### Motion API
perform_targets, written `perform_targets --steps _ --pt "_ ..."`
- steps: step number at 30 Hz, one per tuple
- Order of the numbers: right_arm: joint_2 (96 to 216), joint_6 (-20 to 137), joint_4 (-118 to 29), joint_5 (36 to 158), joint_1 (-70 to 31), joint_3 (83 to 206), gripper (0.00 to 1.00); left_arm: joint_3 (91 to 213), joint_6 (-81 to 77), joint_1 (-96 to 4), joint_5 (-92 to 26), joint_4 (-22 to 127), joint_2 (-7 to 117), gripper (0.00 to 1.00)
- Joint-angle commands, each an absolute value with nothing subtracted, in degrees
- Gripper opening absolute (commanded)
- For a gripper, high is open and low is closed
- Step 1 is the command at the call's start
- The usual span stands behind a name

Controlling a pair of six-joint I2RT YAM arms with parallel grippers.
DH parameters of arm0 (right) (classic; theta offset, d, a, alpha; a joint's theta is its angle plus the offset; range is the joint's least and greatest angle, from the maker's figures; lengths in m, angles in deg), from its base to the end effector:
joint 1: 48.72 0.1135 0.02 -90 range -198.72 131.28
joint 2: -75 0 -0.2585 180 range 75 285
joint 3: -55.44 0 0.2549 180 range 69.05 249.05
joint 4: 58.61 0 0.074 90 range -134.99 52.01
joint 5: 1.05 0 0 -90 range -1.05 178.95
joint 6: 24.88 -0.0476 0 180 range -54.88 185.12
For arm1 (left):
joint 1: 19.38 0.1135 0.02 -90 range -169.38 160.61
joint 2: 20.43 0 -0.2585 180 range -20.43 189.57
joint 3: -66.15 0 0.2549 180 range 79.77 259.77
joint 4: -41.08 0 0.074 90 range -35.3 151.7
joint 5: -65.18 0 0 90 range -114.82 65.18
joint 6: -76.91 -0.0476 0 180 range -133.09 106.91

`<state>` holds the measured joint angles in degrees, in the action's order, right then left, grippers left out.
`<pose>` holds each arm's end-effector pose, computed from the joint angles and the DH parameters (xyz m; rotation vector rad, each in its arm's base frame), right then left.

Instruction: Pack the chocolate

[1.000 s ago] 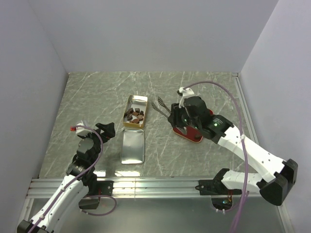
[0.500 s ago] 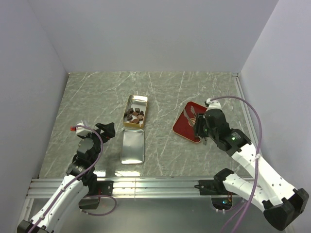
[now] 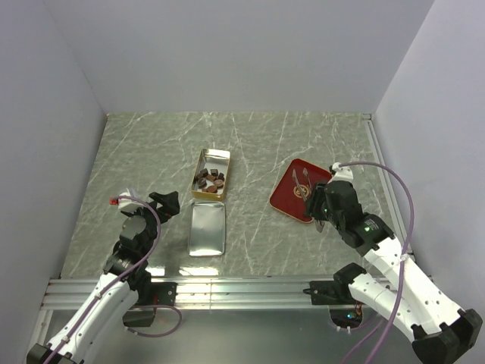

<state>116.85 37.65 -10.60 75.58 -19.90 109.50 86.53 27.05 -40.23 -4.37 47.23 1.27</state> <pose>0.1579 0.0743 0.2695 0.1055 2.1897 0.3021 0.1482 -0.0386 0.1878 -0.5488 1.6272 -0.4916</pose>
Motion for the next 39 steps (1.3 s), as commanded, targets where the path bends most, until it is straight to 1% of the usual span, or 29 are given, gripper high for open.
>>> perform_targets --steps 1,4,11,16,24,29,34,39 --pt "117.0 35.7 -18.4 77.6 -20.2 108.6 0.45 86.4 27.4 -40.4 -4.2 45.5 0.8 0.99" --pt "116.7 35.0 -23.7 80.1 -20.0 106.6 0.44 86.4 27.4 -40.4 -4.2 45.3 0.8 0.99" --pt "120.3 33.5 -29.9 79.0 -16.4 106.3 0.44 86.4 27.4 -40.4 -4.1 45.4 0.8 0.99" --pt "126.1 32.3 -30.8 73.3 -10.2 108.9 0.44 86.4 27.4 -40.4 -4.1 45.4 0.9 0.99" --pt "132.3 28.7 -35.1 68.2 -4.1 110.0 0.43 86.4 27.4 -40.4 -4.1 45.4 0.9 0.99" --pt "136.9 25.9 -36.8 62.3 1.3 110.9 0.43 86.4 27.4 -40.4 -4.1 45.3 0.9 0.99" --pt "144.7 24.0 -36.8 56.8 6.4 114.2 0.44 86.4 27.5 -40.4 -4.1 45.4 0.9 0.99" --pt "152.0 22.6 -37.7 56.5 7.9 117.1 0.43 86.4 27.5 -40.4 -4.2 45.4 0.8 0.99"
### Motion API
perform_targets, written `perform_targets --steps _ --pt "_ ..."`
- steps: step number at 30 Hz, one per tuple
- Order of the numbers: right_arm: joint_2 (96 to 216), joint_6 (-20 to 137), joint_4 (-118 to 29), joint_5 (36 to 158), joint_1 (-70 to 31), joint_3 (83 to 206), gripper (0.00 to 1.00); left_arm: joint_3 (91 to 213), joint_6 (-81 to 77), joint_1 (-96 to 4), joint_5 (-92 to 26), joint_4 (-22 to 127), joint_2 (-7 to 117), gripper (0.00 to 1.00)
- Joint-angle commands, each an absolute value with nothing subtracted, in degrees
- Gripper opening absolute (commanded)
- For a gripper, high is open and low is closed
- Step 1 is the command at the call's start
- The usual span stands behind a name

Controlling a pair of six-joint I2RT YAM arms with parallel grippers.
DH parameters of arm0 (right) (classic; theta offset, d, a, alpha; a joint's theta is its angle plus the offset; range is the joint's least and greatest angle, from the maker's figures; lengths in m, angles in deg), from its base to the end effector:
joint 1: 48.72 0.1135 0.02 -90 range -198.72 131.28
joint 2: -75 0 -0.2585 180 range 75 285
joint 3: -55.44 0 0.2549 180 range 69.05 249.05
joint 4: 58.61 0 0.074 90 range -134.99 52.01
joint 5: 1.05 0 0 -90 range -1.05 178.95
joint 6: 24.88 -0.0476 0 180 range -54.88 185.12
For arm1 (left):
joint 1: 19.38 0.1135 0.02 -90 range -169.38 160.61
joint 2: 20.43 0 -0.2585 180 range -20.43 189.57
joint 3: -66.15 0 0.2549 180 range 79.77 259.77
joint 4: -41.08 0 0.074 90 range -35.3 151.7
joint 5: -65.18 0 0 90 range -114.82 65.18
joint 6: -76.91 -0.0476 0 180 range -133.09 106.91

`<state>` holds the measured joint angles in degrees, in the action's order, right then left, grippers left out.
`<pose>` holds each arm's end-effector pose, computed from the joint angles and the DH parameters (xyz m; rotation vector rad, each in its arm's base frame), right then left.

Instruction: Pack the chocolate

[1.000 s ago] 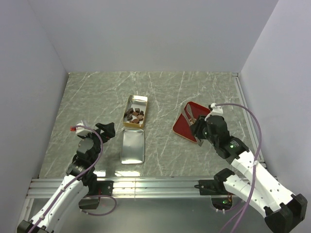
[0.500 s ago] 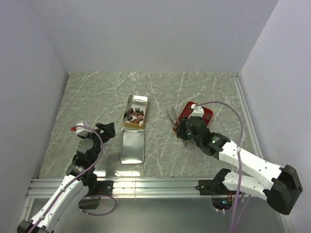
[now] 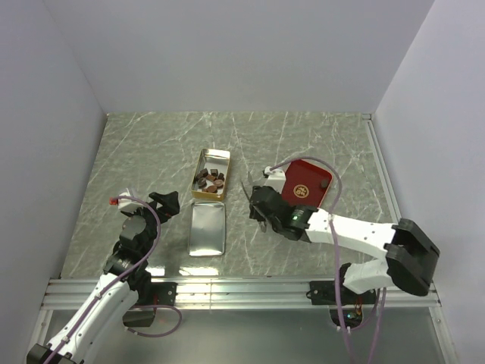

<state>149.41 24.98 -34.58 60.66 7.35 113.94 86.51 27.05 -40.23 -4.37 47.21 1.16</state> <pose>0.1775 0.2235 0.2182 -0.0481 2.1980 0.3915 0.1481 -0.0386 0.1880 -0.5488 1.6253 -0.4925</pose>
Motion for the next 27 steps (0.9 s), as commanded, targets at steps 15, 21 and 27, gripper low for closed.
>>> perform_targets --steps 15,21,27 --pt "167.8 19.2 -39.2 54.4 10.7 122.3 0.43 86.3 27.5 -40.4 -4.2 45.4 0.6 0.99" --pt "170.6 20.4 -39.6 54.3 8.6 124.1 0.43 86.2 27.5 -40.4 -4.2 45.3 0.6 0.99" --pt "171.6 22.4 -42.6 57.0 4.6 124.1 0.43 86.0 27.7 -40.4 -4.2 45.4 0.4 0.99"
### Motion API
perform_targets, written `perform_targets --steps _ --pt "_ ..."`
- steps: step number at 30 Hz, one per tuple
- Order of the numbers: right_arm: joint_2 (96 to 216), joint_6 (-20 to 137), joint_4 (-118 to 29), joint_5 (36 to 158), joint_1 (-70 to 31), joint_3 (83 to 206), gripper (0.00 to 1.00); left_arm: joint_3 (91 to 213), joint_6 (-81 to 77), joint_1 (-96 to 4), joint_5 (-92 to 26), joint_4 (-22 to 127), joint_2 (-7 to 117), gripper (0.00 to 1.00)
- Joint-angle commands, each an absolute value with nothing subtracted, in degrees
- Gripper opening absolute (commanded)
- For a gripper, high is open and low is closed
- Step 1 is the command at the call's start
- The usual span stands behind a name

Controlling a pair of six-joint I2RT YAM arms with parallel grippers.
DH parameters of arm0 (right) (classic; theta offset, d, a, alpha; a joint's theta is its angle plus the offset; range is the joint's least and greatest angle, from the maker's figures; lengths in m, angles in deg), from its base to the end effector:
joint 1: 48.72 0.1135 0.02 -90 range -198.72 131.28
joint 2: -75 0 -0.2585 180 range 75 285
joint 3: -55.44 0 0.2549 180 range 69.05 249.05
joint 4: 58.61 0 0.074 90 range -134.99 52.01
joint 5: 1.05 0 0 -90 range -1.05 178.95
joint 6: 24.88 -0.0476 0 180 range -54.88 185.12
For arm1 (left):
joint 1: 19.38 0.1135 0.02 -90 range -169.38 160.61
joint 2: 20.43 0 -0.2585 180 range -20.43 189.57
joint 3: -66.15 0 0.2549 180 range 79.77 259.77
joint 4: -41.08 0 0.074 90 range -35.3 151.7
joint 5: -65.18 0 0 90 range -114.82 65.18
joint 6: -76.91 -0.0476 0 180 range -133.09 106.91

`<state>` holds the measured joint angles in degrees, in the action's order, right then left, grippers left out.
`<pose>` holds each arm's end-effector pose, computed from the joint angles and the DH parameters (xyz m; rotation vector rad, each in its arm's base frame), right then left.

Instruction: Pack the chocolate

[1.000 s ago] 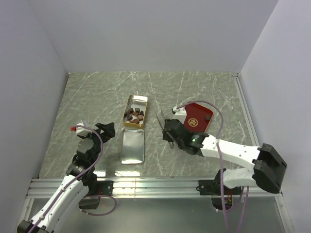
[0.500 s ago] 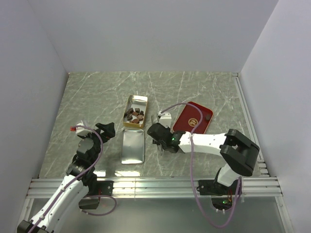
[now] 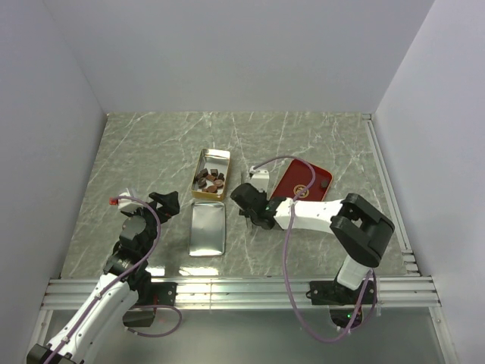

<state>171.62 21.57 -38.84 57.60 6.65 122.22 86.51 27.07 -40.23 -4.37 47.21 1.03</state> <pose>0.2165 0.2700 0.1561 -0.0007 2.2888 0.2212 0.1479 -0.0385 0.1883 -0.5490 1.6231 -0.4939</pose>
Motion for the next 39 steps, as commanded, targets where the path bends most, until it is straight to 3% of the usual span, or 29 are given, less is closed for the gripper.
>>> perform_targets --steps 1,19,26,34,36,39 --pt "171.6 22.8 -43.1 57.5 4.1 124.0 0.43 86.0 27.7 -40.4 -4.2 45.3 0.3 1.0" --pt "179.1 27.5 -44.9 66.7 -4.2 128.4 0.47 85.0 28.1 -40.4 -5.0 45.4 -1.9 1.0" --pt "179.1 29.9 -44.6 69.0 -4.4 128.9 0.63 84.4 28.1 -40.4 -5.1 44.9 -2.8 1.0" --pt "175.9 32.6 -44.9 70.6 -4.5 126.2 0.68 84.3 27.9 -40.4 -4.8 44.0 -1.9 1.0" --pt "173.2 33.6 -46.4 71.3 -4.3 125.2 0.75 84.6 27.7 -40.4 -4.5 43.6 -0.9 0.99" --pt "170.5 35.3 -45.6 71.1 -4.3 124.3 0.77 85.3 27.3 -40.4 -4.2 42.9 1.8 0.98"
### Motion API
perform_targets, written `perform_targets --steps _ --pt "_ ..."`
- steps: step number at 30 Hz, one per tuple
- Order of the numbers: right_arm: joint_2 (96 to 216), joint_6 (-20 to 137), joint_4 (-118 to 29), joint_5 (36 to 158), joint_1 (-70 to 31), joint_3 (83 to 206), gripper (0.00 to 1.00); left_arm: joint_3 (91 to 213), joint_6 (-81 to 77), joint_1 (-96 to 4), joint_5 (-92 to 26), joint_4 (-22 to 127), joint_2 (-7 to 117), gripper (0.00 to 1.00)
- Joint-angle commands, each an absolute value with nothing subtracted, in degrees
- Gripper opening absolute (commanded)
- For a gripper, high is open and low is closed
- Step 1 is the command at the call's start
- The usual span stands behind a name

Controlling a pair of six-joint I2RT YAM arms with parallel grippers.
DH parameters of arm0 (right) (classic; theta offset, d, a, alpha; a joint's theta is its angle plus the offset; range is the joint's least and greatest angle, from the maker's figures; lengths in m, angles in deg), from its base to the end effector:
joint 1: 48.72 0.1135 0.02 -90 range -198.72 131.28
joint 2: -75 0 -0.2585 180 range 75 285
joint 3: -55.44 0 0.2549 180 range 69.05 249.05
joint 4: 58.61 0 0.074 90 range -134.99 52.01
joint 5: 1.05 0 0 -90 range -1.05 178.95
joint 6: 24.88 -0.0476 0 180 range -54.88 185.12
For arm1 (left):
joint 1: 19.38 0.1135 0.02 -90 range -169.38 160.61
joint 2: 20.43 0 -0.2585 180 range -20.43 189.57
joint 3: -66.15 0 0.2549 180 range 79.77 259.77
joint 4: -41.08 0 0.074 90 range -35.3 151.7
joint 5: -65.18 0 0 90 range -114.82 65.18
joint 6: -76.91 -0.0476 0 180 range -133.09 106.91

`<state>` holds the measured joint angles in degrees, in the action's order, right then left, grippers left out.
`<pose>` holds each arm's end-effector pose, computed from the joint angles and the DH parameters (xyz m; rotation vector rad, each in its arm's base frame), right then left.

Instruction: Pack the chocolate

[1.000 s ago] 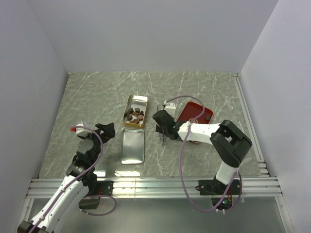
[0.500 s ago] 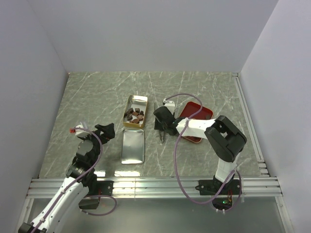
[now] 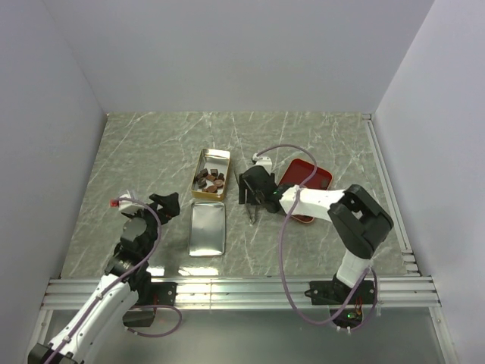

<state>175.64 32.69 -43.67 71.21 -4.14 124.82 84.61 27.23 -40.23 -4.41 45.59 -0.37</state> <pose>0.2725 0.2481 0.1491 -0.1018 2.3461 0.3004 0.1460 -0.0378 0.1824 -0.5500 1.6042 -0.5061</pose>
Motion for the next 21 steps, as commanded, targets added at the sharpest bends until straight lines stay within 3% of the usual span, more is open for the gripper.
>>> perform_targets --steps 1,11,21 --pt "169.8 35.6 -45.5 71.1 -4.4 124.1 0.78 85.6 27.3 -40.4 -4.2 42.3 2.7 0.98" --pt "155.8 37.6 -48.6 69.8 -7.0 116.1 0.8 89.3 26.0 -42.8 -1.1 40.6 14.1 0.94" --pt "135.0 39.7 -53.2 78.4 -13.8 104.0 0.8 102.4 25.3 -56.4 12.4 47.9 36.5 0.88"
